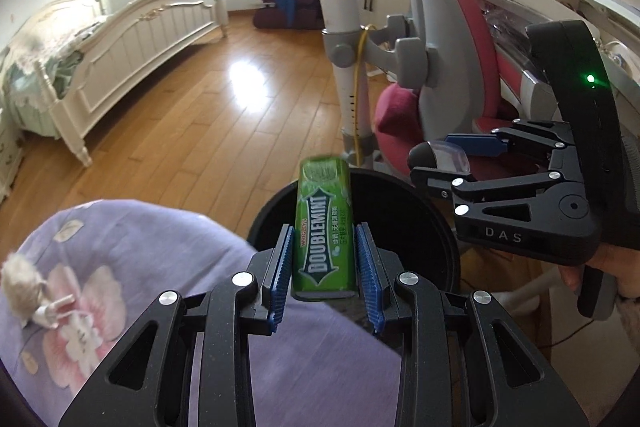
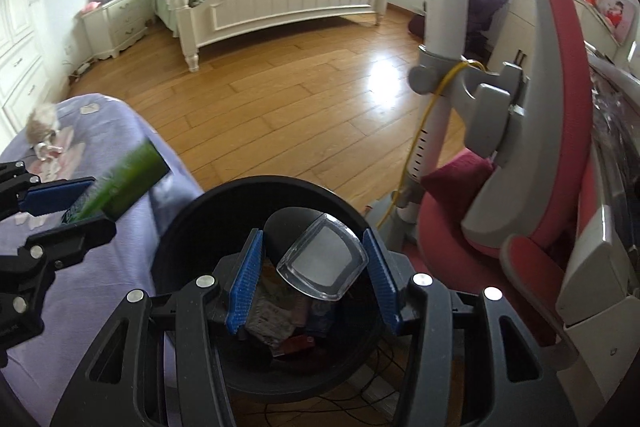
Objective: Collect trash
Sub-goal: 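Carry the Doublemint pack and clear cap over the bin and release both, then grasp the white fluffy pom-pom with the left gripper while the right grasps the spray pump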
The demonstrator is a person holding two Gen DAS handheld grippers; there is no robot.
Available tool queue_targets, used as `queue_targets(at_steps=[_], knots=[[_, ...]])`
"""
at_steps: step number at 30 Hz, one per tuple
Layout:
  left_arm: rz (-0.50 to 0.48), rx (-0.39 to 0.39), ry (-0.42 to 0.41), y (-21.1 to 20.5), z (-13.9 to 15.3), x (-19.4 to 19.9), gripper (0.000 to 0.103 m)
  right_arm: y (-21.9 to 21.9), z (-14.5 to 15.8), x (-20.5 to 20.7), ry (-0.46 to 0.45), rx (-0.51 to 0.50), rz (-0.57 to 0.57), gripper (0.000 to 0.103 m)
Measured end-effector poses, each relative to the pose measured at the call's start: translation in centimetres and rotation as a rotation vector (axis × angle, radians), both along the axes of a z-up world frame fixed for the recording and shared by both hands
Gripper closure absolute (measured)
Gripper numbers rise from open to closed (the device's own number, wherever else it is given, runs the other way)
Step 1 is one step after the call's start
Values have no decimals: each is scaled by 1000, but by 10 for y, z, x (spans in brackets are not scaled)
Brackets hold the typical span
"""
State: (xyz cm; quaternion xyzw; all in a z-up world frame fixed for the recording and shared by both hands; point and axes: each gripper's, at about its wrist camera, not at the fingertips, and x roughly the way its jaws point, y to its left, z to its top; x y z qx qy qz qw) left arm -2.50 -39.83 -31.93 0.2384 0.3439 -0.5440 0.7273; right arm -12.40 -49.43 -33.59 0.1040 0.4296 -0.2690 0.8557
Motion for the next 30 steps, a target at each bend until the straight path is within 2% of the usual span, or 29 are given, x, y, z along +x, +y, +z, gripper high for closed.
queue_targets(at_steps=[1, 2, 4, 8, 12, 16, 18, 20, 24, 27, 30], knots=[[-2, -2, -3, -3, -2, -1, 68, -3, -2, -1, 10, 9, 0, 51], [-2, -1, -6, -6, -3, -1, 60, -6, -5, -1, 17, 16, -5, 51], [1, -8, -4, -11, -3, -1, 54, -10, -9, -1, 29, 22, -17, 51], [18, -13, -7, -6, -3, 3, 54, -13, -10, 0, 23, 39, -20, 51], [82, -24, -31, 18, 3, 19, 54, -6, -7, 10, 9, 43, 7, 51], [212, -34, -63, 59, 13, 56, 54, 7, -1, 26, -16, 52, 48, 51], [295, -28, -98, 86, 18, 84, 54, 15, 1, 37, -22, 51, 74, 51], [408, -24, -115, 117, 22, 120, 54, 24, 3, 47, -29, 53, 99, 51], [569, -1, -134, 163, 22, 181, 54, 41, 5, 68, -31, 55, 145, 51], [612, 35, -115, 178, 10, 215, 54, 53, 6, 84, -30, 59, 177, 51], [610, 62, -86, 177, -3, 238, 54, 64, 10, 100, -30, 54, 206, 51]])
